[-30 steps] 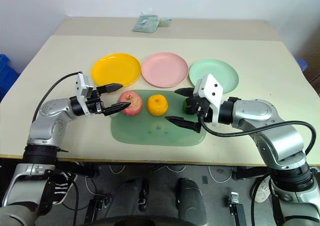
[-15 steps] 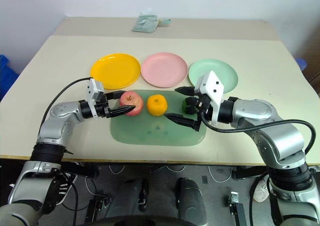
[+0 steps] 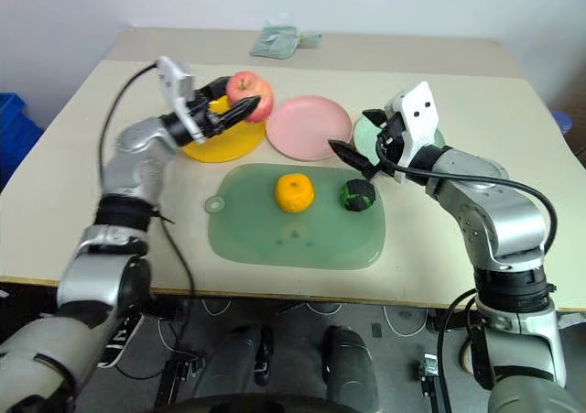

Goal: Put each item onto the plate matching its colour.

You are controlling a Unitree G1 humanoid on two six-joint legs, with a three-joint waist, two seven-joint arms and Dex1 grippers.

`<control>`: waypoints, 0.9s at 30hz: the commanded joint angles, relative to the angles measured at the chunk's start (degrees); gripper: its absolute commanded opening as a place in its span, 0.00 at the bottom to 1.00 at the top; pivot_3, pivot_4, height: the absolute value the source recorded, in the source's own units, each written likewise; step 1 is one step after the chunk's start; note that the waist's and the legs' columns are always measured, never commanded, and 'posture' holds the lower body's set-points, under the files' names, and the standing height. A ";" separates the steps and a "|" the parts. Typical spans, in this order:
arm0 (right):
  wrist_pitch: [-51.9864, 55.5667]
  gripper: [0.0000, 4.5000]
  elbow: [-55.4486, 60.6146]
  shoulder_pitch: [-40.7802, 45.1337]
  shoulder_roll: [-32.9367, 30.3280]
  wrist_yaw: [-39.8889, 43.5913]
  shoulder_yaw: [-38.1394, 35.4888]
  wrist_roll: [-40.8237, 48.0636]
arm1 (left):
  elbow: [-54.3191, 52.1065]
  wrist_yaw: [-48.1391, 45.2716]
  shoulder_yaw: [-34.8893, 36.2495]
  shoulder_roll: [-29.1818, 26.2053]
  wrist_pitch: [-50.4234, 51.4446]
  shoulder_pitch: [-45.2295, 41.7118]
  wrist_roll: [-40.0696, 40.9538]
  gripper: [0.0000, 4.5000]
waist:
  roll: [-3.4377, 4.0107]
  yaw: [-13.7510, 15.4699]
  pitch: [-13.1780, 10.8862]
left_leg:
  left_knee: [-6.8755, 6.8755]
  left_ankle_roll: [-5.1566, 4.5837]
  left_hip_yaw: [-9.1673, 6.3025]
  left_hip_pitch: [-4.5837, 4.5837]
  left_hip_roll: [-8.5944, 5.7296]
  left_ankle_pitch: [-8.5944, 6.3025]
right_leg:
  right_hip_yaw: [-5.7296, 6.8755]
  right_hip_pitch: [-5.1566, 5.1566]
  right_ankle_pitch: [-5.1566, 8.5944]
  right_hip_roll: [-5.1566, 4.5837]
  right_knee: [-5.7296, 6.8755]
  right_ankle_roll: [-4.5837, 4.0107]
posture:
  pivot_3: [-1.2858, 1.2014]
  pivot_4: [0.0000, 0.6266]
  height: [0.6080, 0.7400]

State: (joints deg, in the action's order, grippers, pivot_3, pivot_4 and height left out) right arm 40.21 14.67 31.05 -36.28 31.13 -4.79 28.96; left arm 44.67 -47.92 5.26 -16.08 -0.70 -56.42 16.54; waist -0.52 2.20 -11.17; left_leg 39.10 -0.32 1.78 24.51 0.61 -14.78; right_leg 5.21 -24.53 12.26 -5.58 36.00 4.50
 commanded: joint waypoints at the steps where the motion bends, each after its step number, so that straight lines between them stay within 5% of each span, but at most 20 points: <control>1: 0.47 1.00 0.25 2.85 1.67 -3.60 -1.35 -1.35 | 12.03 4.69 -0.61 3.43 -7.03 -6.84 -3.98 0.74 | -0.03 -0.12 -0.02 | 0.00 -0.01 0.01 0.00 0.00 0.00 | 0.00 0.00 0.00 0.00 0.01 0.00 | 0.52 0.24 1.00; 9: 1.46 1.00 3.43 1.53 1.77 -4.66 -1.31 -2.02 | 25.70 8.50 0.61 8.29 -11.86 -11.73 -6.51 0.74 | -0.04 -0.38 -0.02 | -0.04 -0.03 0.04 0.00 0.06 -0.02 | -0.01 -0.06 0.00 0.01 0.02 0.00 | 0.52 0.24 1.00; 12: 1.58 1.00 4.11 1.09 1.56 -4.77 -1.62 -2.15 | 27.16 10.56 0.14 9.09 -13.16 -12.22 -8.07 0.99 | -0.04 -0.17 -0.03 | -0.01 -0.03 0.04 0.01 0.08 -0.02 | -0.02 -0.06 0.00 0.01 0.01 0.00 | 0.52 0.24 1.00; 17: 2.17 1.00 5.04 0.91 1.45 -4.17 -2.15 -1.06 | 26.62 7.16 3.19 8.90 -13.01 -12.81 -5.92 0.99 | -0.04 -0.11 -0.03 | 0.00 -0.03 0.03 0.00 0.09 -0.02 | -0.02 -0.06 -0.01 0.01 0.02 0.00 | 0.52 0.24 1.00; 22: 3.40 1.00 7.10 -0.74 0.32 -0.78 -2.46 1.45 | 21.67 -4.67 5.20 5.33 -11.40 -12.60 -2.74 0.99 | -0.04 -0.26 -0.02 | -0.02 -0.03 0.03 0.01 0.09 -0.02 | -0.02 -0.06 0.00 0.01 0.01 -0.01 | 0.52 0.24 1.00; 27: 6.00 1.00 10.09 -3.00 -1.24 4.84 -3.65 7.40 | -0.31 -38.56 2.50 -4.83 18.43 -2.86 10.22 0.99 | 0.00 -1.75 -0.02 | -0.04 -0.03 0.02 0.00 0.15 -0.02 | -0.04 -0.07 0.00 0.01 0.03 -0.03 | 0.52 0.24 1.00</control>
State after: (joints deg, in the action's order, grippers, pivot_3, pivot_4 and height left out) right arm 45.55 22.42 27.95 -36.32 34.31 -5.99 33.92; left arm 50.37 -77.81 8.78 -19.32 8.91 -61.05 22.57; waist -0.52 0.45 -11.19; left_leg 39.03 -0.35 1.76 24.46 0.87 -14.80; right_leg 5.14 -24.59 12.27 -5.57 36.04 4.47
